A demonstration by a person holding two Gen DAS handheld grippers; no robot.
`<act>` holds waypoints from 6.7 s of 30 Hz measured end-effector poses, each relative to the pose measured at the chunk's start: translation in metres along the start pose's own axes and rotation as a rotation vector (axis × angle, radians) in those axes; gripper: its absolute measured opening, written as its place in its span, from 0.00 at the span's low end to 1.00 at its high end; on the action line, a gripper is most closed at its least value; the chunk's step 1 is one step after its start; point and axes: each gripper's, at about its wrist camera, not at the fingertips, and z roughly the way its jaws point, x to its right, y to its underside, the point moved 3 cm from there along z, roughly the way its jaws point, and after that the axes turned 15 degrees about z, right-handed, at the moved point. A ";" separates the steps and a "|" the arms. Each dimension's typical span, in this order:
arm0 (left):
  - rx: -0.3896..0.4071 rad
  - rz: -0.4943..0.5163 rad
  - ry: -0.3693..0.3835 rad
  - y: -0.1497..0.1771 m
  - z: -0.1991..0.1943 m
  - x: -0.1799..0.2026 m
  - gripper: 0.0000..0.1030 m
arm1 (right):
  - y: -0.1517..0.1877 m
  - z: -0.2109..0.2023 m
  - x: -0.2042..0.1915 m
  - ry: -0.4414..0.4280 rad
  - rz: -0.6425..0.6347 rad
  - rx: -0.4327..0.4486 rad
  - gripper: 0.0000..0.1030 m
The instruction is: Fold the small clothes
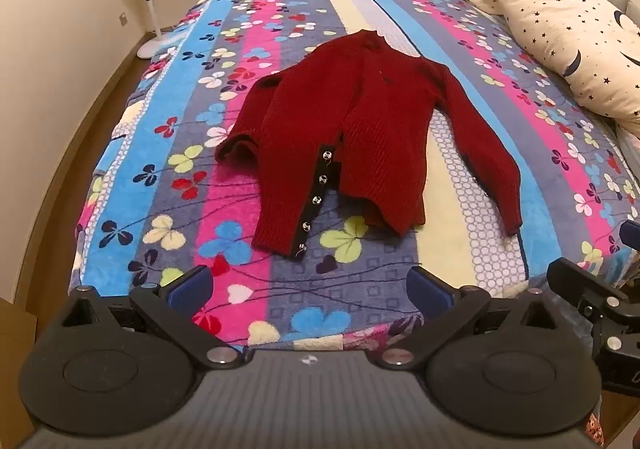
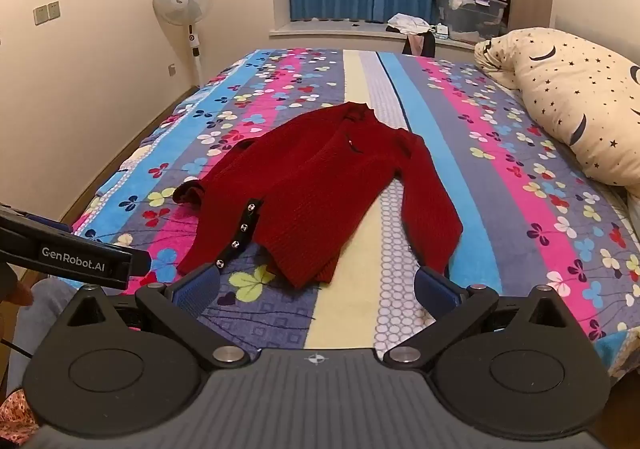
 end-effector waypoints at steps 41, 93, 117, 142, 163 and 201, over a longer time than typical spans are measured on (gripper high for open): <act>-0.003 0.016 -0.005 -0.006 0.001 -0.001 1.00 | 0.003 0.002 0.003 0.009 0.009 -0.007 0.99; -0.002 0.008 -0.005 -0.010 0.014 -0.012 1.00 | 0.004 0.021 0.004 0.015 0.021 -0.042 0.99; -0.252 0.177 0.210 -0.088 0.320 -0.023 0.90 | -0.044 0.391 0.091 0.002 0.708 -0.464 0.89; -0.050 -0.278 -0.029 -0.137 0.317 -0.276 0.94 | -0.088 0.300 0.178 0.177 0.566 -0.127 0.81; -0.257 -0.319 0.136 -0.109 0.394 -0.190 0.94 | -0.136 0.292 0.290 0.664 0.358 0.031 0.30; -0.180 -0.125 0.098 -0.094 0.372 -0.174 1.00 | -0.104 0.356 0.202 0.270 0.493 -0.032 0.75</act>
